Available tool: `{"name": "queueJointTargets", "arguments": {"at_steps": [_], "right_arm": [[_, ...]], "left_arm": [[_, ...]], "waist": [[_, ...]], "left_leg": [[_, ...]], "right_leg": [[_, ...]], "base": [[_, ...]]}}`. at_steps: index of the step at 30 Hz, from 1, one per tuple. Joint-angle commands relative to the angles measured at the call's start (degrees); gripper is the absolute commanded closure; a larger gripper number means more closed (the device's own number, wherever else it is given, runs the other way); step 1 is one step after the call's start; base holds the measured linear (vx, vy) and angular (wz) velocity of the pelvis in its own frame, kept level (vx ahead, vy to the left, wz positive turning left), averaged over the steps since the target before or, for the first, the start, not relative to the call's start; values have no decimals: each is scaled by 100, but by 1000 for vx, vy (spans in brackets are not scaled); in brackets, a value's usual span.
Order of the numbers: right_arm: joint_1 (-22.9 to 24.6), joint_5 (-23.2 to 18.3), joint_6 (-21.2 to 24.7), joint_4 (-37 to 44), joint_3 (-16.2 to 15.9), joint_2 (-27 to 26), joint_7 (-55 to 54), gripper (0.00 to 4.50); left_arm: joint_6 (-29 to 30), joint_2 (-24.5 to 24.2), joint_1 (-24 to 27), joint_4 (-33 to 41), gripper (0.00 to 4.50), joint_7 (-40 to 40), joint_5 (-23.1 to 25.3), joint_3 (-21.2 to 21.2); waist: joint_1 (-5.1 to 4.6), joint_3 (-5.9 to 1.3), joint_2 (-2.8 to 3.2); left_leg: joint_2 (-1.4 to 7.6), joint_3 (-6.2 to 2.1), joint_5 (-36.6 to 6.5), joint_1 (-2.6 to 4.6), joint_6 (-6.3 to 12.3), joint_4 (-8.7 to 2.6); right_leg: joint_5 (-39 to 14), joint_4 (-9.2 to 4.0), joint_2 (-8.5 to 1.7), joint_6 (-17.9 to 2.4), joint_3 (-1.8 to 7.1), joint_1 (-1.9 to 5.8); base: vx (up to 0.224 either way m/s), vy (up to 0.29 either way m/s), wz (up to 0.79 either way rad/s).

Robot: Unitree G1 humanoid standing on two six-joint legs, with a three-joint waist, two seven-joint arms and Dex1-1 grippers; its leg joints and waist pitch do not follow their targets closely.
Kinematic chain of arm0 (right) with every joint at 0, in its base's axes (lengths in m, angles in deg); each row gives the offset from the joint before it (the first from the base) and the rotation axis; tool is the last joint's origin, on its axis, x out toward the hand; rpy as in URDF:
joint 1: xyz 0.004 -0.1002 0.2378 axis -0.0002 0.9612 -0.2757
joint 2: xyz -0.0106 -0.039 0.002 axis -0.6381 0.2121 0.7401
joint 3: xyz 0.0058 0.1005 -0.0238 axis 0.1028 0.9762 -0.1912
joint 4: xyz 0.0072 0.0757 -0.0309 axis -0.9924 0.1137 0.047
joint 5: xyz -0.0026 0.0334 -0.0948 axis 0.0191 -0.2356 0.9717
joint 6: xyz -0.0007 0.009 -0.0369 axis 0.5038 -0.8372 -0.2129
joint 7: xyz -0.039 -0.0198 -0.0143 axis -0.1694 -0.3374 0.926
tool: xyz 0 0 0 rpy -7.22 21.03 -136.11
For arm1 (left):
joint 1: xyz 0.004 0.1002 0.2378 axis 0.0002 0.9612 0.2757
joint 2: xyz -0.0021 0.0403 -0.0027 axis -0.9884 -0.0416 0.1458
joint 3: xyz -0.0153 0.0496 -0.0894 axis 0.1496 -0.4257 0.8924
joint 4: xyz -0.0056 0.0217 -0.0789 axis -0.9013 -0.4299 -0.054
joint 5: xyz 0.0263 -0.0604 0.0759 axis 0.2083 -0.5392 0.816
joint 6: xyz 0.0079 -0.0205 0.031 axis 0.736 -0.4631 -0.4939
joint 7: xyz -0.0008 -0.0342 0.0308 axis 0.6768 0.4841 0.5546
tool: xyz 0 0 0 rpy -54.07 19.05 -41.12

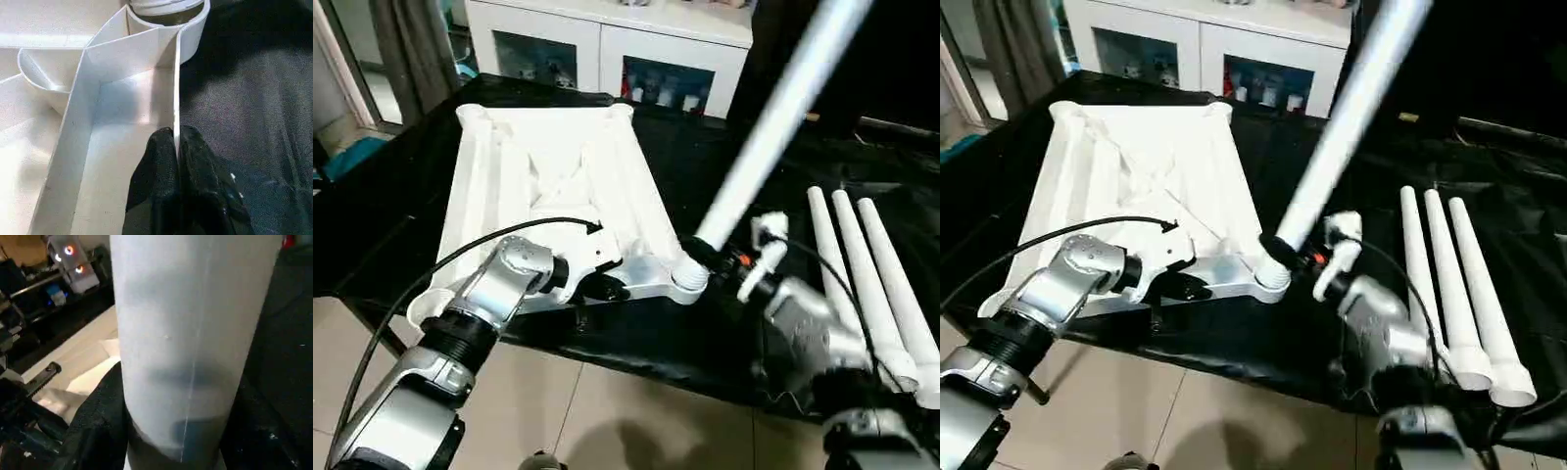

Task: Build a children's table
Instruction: Insert table leg to table base

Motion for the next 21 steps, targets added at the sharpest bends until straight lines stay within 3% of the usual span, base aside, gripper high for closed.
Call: {"name": "queueJointTargets", "arguments": {"at_steps": [1,4,7,15,21], "right_arm": [[286,197,-3,-326,34,32,-108,259],[383,278,-118,-297,-24,27,-127,259],[533,456,-522,-311,-72,-31,-214,259],[727,392,-897,-363,2,-261,-340,259],[778,861,-954,-79,-430,-92,-292,259]], "left_arm": [[-185,165,-64,80,450,4,-228,217],[-205,173,-72,61,450,38,-218,229],[-220,189,-60,53,450,55,-210,239],[-255,229,-69,2,450,102,-184,240],[-315,196,-70,-24,450,121,-122,201]], "waist": [[-3,-393,13],[2,-392,13],[5,-387,16],[-3,-375,28],[-8,-368,25]], "left_leg": [[271,-64,-1015,68,127,-417],[273,-66,-1024,65,124,-421],[275,-65,-1070,73,120,-427],[285,-80,-1225,78,110,-451],[280,-85,-1261,73,84,-463]], "right_leg": [[-1444,-422,-504,-1070,330,303],[-1484,-425,-508,-1052,333,302],[-1530,-436,-508,-1032,332,291],[-1759,-468,-512,-976,332,276],[-1843,-476,-505,-917,336,278]], "base": [[0,0,0],[0,0,0],[0,0,0],[0,0,0],[0,0,0]]}}
